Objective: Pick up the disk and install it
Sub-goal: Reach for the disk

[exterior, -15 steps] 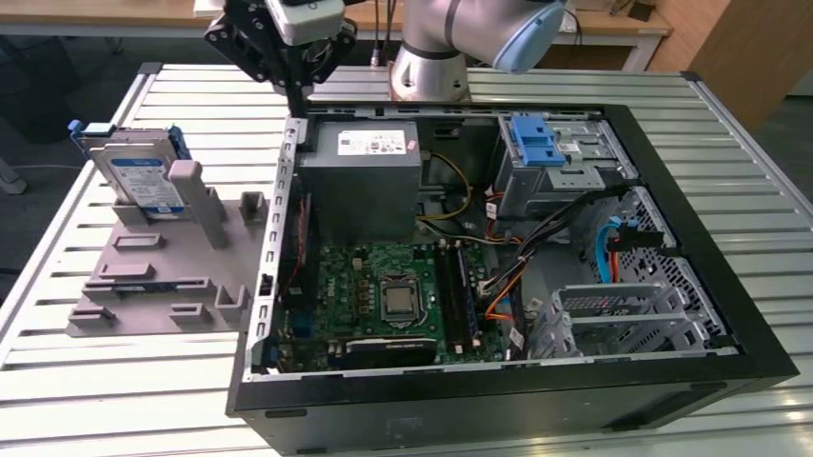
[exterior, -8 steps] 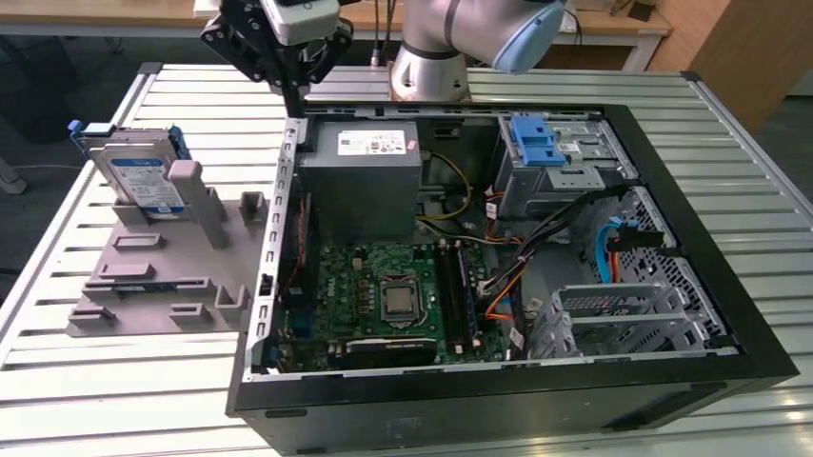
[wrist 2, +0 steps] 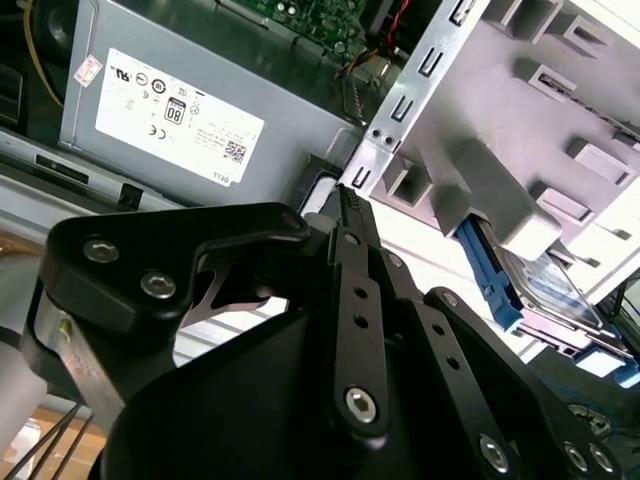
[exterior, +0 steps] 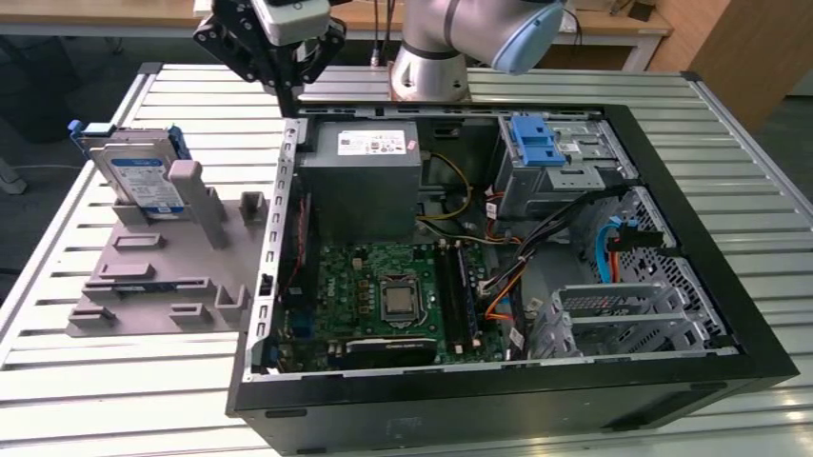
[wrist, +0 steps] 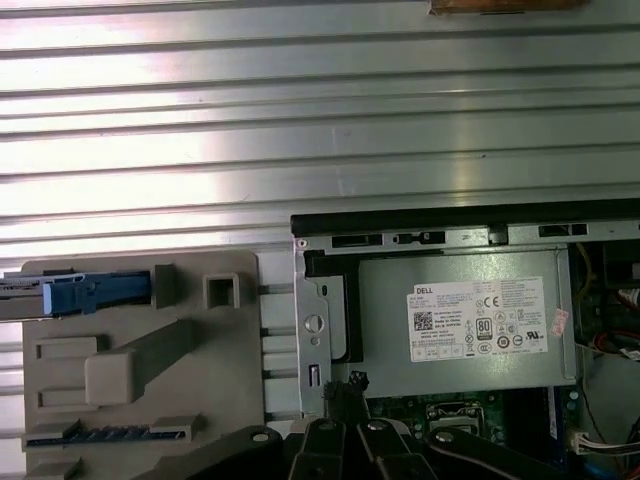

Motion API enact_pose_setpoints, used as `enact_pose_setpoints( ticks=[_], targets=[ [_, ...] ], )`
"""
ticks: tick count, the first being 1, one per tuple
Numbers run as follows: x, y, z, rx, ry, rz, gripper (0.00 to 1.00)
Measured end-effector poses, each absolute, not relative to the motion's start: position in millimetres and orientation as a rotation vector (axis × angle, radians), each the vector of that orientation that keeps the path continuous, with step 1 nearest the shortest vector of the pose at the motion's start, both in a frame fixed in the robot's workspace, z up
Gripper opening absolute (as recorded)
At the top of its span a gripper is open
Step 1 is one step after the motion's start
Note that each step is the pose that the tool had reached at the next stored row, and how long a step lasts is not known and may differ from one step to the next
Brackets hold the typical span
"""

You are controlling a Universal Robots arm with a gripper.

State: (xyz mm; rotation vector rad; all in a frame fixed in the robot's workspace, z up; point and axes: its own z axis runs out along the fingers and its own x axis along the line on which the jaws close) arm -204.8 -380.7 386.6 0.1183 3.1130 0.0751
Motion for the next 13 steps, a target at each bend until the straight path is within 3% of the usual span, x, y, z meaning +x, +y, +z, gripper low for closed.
enact_pose_setpoints(
  ticks=[13],
  targets=[
    [-212.6, -378.9, 385.1, 0.118, 3.114, 0.075, 0.11]
  ],
)
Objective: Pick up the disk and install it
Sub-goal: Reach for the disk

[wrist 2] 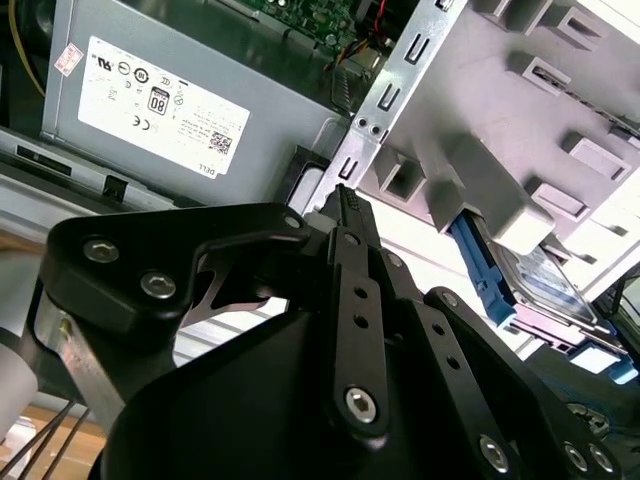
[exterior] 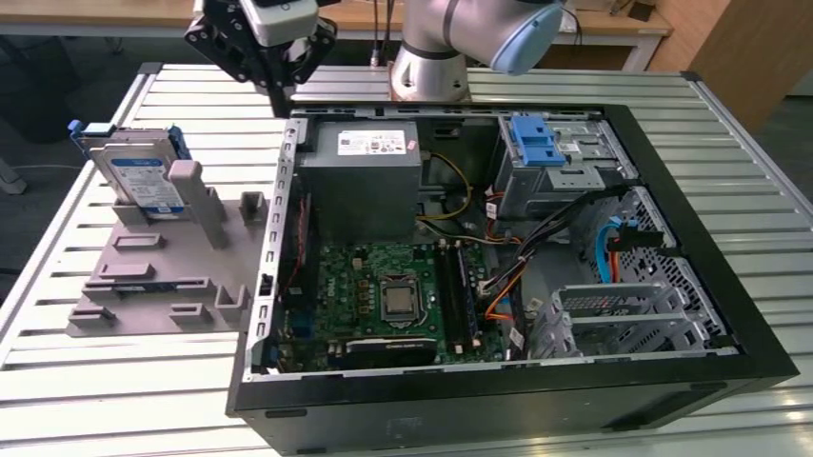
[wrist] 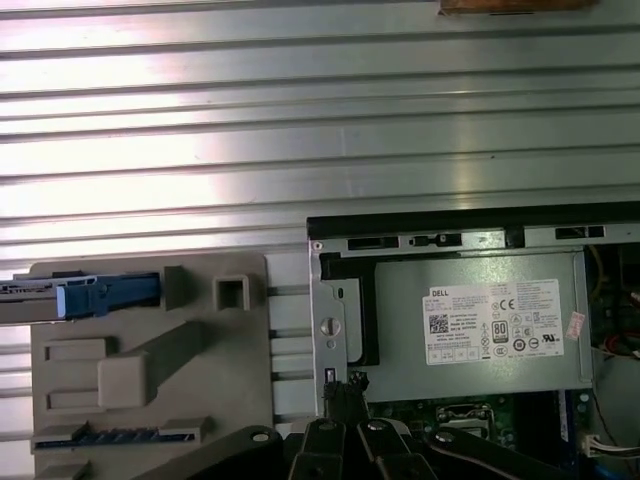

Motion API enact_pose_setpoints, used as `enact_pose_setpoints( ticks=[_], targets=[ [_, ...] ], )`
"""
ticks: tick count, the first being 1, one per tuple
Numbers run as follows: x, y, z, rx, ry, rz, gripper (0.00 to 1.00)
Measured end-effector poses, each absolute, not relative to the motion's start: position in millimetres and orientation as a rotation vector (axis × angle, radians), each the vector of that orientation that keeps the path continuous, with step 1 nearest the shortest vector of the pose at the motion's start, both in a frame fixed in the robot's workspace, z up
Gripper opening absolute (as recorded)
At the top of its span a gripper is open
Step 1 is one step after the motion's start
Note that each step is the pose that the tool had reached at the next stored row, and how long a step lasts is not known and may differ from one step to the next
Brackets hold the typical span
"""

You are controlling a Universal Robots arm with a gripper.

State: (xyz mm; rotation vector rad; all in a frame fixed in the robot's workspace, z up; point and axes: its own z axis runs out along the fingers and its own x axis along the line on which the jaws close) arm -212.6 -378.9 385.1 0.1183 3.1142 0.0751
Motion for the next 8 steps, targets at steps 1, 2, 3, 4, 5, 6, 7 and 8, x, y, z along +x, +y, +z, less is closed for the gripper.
enact_pose_setpoints(
  ticks=[1, 2, 3, 4, 5, 6, 7, 8],
  targets=[
    [-213.1, -378.8, 385.0, 0.118, 3.114, 0.075, 0.11],
    [-213.7, -378.6, 385.0, 0.118, 3.115, 0.075, 0.11],
    [-214.1, -378.5, 384.9, 0.118, 3.115, 0.075, 0.11],
    [-214.5, -378.3, 384.8, 0.118, 3.115, 0.075, 0.11],
    [-215.0, -378.3, 384.6, 0.118, 3.115, 0.075, 0.11],
    [-215.3, -378.2, 384.6, 0.118, 3.115, 0.075, 0.11],
    [-215.5, -378.1, 384.6, 0.118, 3.116, 0.075, 0.11],
    [-215.9, -377.9, 384.5, 0.118, 3.116, 0.075, 0.11]
  ],
)
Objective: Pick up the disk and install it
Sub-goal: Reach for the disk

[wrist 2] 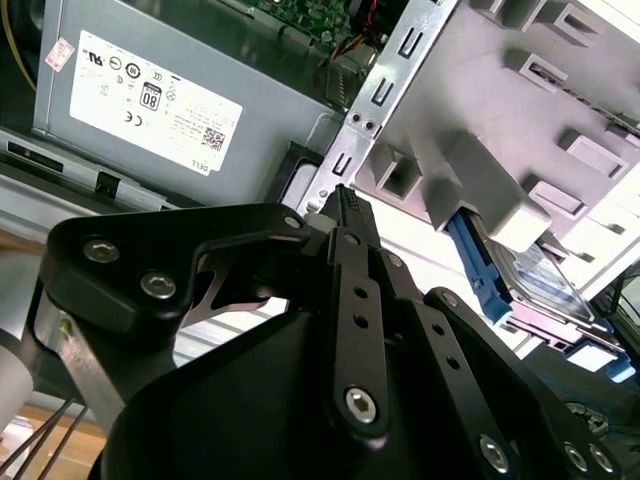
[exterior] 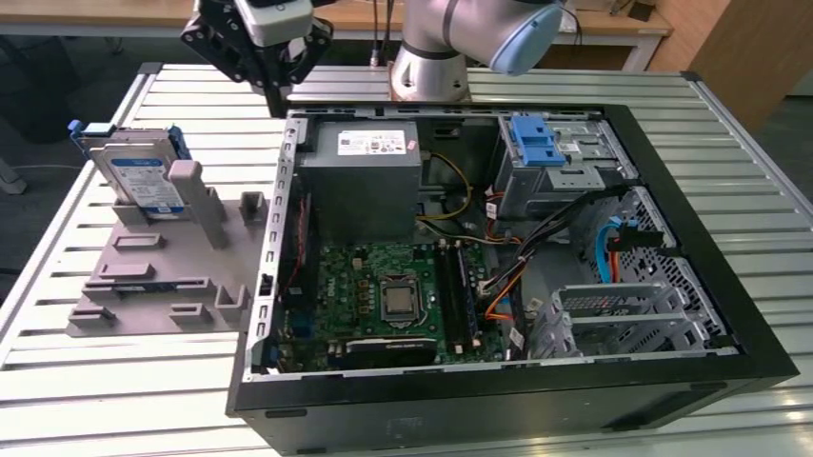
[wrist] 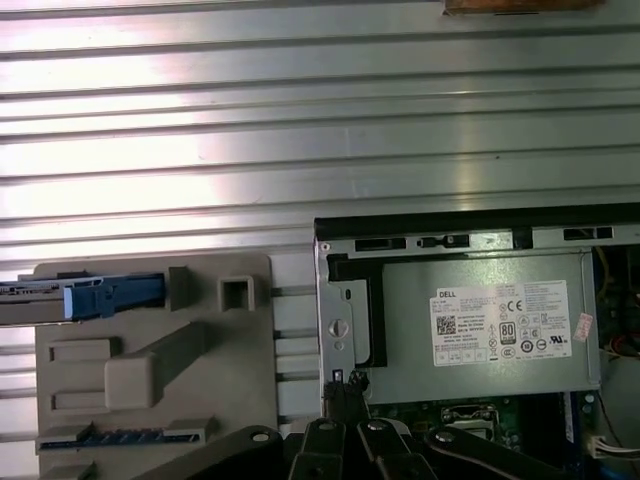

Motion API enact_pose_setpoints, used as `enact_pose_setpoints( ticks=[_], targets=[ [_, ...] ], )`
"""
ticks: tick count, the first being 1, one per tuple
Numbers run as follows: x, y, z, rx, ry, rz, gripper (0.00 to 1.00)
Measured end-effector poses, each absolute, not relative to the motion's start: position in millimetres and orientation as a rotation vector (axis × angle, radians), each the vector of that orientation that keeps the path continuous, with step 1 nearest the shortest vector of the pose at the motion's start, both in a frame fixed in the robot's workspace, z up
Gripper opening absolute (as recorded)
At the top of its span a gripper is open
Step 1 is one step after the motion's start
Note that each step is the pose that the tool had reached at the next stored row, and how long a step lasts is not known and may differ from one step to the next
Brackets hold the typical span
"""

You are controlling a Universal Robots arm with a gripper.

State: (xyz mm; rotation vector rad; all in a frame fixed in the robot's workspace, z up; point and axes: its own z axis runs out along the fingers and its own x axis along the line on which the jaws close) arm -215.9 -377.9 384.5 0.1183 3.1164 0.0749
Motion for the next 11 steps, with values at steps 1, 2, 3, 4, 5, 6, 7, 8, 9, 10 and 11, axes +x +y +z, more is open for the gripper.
enact_pose_setpoints(
  ticks=[1, 2, 3, 4, 5, 6, 7, 8, 9, 10, 11],
  targets=[
    [-216.3, -377.7, 384.4, 0.118, 3.117, 0.075, 0.11],
    [-216.9, -377.4, 384.4, 0.118, 3.117, 0.075, 0.11],
    [-217.6, -377.1, 384.3, 0.119, 3.118, 0.075, 0.11],
    [-218.4, -376.7, 384.2, 0.119, 3.118, 0.075, 0.11],
    [-219.3, -376.3, 384.0, 0.119, 3.119, 0.075, 0.11],
    [-220.4, -375.9, 383.9, 0.12, 3.119, 0.075, 0.11],
    [-221.5, -375.6, 383.7, 0.12, 3.12, 0.075, 0.11],
    [-222.6, -375.3, 383.5, 0.121, 3.121, 0.075, 0.11],
    [-223.7, -374.9, 383.2, 0.122, 3.124, 0.075, 0.11],
    [-224.6, -374.6, 383.0, 0.124, 3.126, 0.075, 0.11],
    [-225.9, -374.3, 382.7, 0.125, 3.129, 0.075, 0.11]
  ],
)
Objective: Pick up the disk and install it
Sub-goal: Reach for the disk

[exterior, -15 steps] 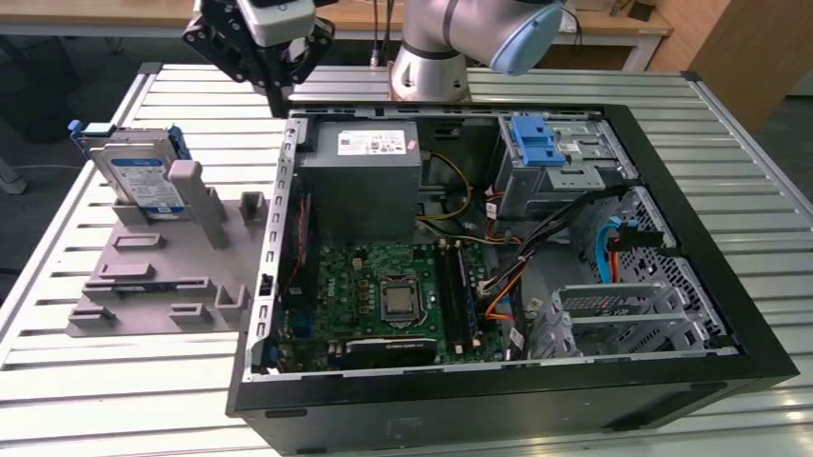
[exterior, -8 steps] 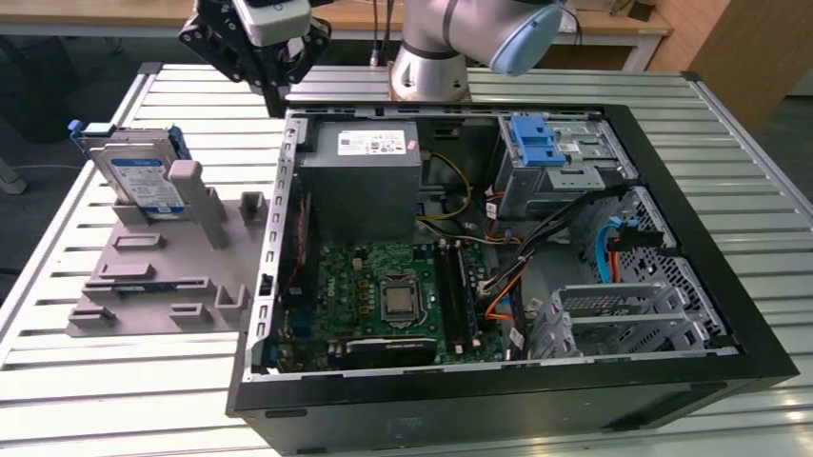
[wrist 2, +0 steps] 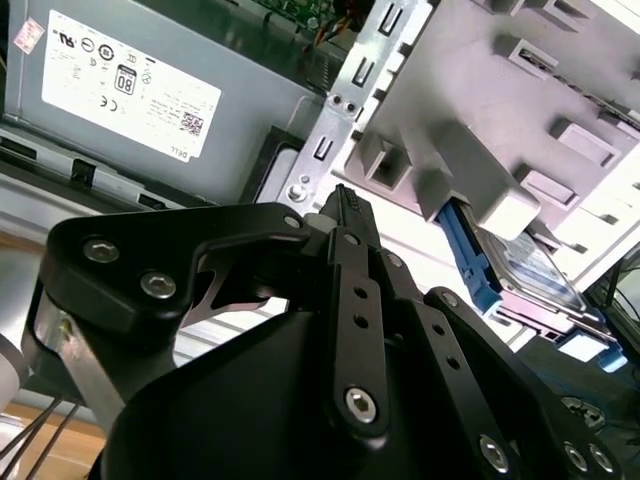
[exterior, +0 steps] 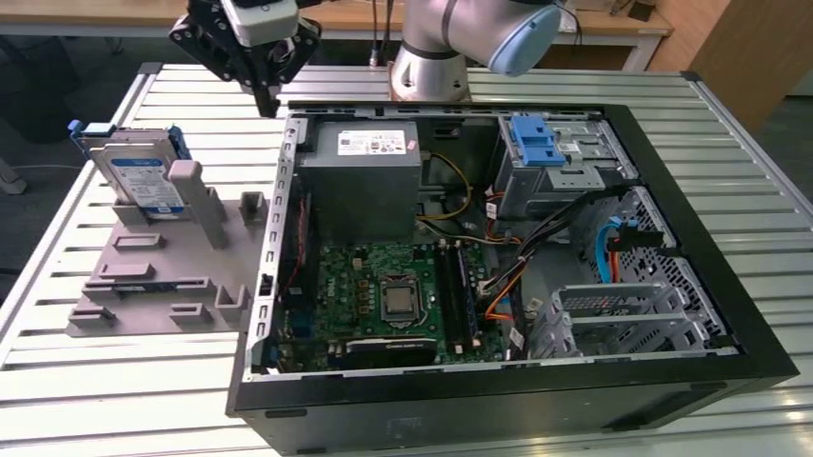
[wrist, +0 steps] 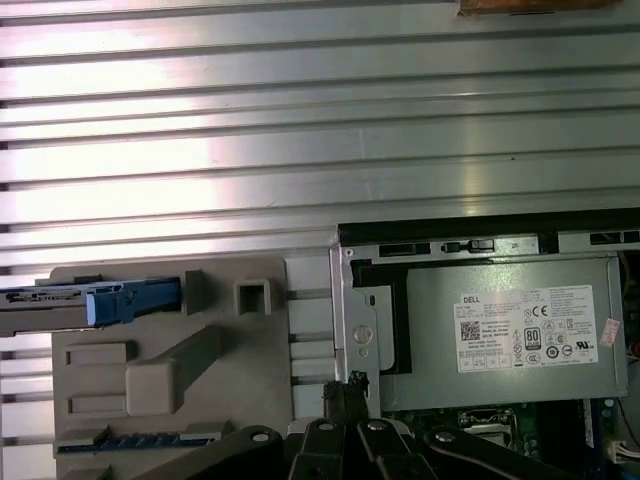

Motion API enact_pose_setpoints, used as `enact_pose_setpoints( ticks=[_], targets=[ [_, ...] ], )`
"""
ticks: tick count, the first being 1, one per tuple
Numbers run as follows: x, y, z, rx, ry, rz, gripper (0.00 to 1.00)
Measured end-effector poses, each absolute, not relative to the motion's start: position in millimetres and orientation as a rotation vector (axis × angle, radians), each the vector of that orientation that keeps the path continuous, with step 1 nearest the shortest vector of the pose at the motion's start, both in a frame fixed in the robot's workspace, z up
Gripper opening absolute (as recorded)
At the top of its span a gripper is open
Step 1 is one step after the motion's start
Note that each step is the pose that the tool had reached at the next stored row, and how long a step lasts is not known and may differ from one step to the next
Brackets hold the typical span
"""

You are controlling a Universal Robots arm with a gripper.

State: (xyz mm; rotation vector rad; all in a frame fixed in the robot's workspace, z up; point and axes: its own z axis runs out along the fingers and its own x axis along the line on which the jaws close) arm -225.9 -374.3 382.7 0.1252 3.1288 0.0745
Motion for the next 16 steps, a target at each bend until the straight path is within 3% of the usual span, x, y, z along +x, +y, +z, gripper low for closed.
enact_pose_setpoints(
  ticks=[16],
  targets=[
    [-232.5, -373.8, 381.8, 0.066, 3.137, 0.074, 0.11]
  ],
)
